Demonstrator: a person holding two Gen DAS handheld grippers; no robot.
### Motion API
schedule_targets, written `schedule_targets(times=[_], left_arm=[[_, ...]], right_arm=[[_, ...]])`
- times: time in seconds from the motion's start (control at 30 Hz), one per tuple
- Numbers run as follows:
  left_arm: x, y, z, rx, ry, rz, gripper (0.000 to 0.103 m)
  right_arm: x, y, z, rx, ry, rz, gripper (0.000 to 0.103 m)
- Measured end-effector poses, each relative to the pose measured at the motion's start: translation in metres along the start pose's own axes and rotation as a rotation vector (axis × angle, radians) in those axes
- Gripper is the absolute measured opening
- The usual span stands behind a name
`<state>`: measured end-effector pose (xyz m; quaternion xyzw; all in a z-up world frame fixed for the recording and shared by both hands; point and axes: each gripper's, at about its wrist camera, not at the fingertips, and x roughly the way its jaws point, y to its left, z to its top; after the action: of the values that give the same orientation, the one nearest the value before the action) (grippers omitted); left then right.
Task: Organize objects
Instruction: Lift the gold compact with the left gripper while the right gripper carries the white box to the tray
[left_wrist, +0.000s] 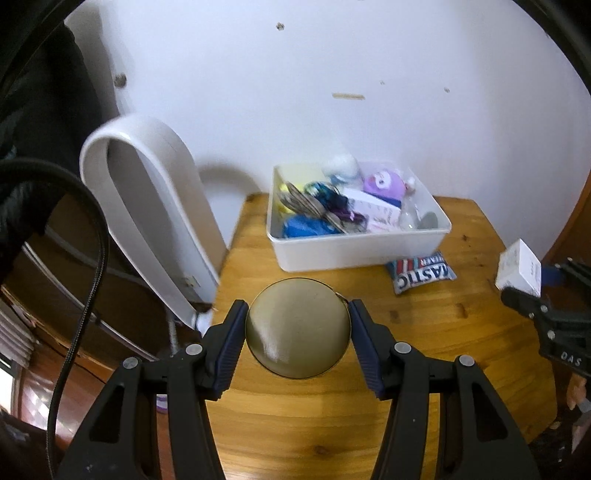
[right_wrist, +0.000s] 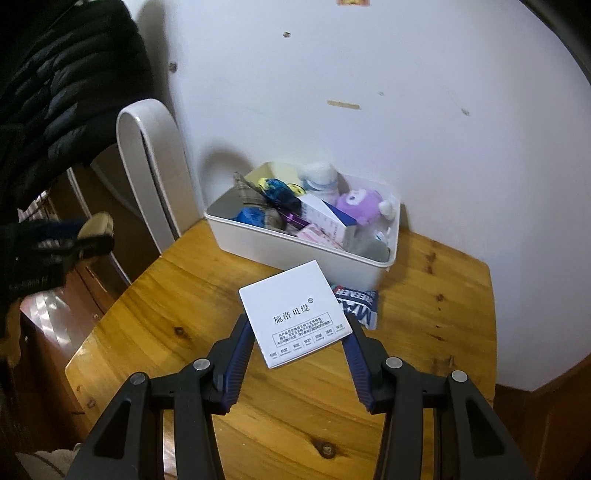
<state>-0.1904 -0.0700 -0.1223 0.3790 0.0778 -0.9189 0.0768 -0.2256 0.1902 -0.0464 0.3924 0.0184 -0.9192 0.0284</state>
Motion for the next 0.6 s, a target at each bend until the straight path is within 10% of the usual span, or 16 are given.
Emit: schedule_targets(times=[0.6], left_arm=[[-0.018,0.014,0.126,0.119,-0.146,0.136,0.059]], right_arm=[[-0.034,0.001,0.093,0.039,-0.072,-0.083,0.049]])
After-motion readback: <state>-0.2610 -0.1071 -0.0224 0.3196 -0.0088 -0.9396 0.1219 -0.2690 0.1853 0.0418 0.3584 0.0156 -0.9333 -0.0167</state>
